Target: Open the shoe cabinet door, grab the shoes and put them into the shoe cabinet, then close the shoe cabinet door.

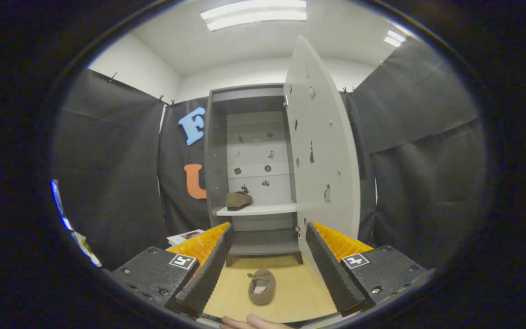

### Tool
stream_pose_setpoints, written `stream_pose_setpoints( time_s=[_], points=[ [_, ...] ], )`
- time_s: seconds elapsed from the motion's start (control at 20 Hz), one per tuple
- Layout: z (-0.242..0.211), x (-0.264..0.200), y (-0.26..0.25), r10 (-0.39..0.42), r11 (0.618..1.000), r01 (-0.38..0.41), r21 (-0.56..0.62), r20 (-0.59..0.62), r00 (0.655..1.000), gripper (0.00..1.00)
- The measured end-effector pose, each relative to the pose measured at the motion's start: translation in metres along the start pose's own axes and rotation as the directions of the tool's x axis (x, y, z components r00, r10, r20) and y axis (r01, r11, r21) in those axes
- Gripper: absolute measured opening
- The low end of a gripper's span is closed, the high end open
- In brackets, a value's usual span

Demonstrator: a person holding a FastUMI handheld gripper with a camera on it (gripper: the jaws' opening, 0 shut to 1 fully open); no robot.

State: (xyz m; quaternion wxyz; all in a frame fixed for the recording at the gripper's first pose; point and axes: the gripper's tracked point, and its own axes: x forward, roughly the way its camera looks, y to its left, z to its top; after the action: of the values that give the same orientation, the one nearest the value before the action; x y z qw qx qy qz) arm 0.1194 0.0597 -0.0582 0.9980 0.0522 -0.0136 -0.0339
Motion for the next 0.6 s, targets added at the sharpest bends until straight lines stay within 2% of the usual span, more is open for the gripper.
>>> stream_pose_setpoints(
  time_s=[0.6],
  points=[
    [-0.151, 0.091, 0.046, -0.009, 0.998, -0.001, -0.06, -0.178, 0.984, 1.0]
  ],
)
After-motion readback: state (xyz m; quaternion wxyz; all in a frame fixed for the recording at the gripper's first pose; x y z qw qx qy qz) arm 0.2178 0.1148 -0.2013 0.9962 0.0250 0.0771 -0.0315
